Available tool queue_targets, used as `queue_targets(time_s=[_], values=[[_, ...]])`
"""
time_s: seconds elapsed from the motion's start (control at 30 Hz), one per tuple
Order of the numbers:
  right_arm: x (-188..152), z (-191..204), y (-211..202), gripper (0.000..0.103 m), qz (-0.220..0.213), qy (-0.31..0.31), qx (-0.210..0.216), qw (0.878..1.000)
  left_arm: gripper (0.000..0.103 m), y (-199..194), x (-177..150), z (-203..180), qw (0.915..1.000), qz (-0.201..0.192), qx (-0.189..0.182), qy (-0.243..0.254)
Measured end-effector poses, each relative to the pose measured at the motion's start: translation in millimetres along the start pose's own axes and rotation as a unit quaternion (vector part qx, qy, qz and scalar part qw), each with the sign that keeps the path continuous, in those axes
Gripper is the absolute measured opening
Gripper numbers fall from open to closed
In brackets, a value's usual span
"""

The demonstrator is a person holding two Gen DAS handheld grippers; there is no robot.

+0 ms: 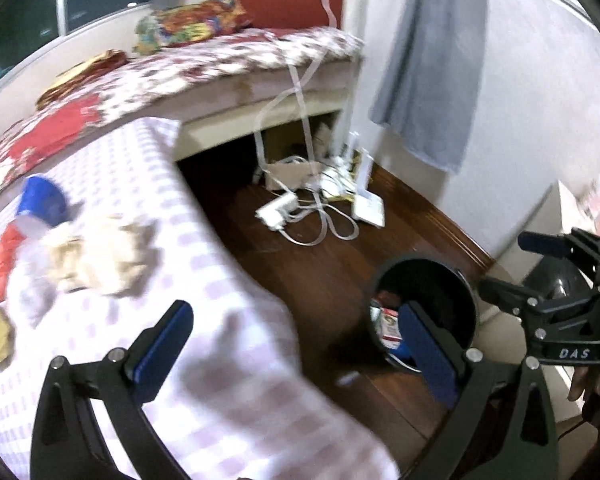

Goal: Collect trash
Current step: 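Move both empty tools back to the table, then close the left tool on the yellow cloth while the right tool grasps the beige cloth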

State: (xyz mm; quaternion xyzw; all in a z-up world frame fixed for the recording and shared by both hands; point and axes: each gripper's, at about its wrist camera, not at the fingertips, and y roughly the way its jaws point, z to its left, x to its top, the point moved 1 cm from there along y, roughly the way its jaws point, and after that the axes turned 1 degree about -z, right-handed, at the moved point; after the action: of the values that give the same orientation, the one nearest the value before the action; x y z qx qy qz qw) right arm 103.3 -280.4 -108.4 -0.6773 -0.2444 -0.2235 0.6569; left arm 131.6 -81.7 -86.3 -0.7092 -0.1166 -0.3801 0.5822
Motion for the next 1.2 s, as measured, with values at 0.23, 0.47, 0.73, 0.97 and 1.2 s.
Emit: queue_targets(time_s=[0.23,0.47,0.73,0.97,1.2], values=[[34,72,-4,0.087,-0.028,-0.047,0.043,0.998,0.102,-21,-10,65,0.9972,-0.014,0.05,-0.054],[64,146,-8,0.087,-0.054,-0.112,0.079,0.989,0.102,-48,-32,129,0.9877,-0.027,0.12,-0.096],[84,224,4,0.087,-0.06,-0.192,0.117,0.973,0.102,-74,-61,209,0.9659,-0.037,0.186,-0.176],[102,254,33,0.087,-0.047,-0.208,0.131,0.968,0.097,-69,-79,261,0.9503,-0.028,0.199,-0.238],[116,266,70,0.087,-0.023,-0.21,0.128,0.969,0.092,-49,-83,278,0.9459,-0.014,0.19,-0.263]])
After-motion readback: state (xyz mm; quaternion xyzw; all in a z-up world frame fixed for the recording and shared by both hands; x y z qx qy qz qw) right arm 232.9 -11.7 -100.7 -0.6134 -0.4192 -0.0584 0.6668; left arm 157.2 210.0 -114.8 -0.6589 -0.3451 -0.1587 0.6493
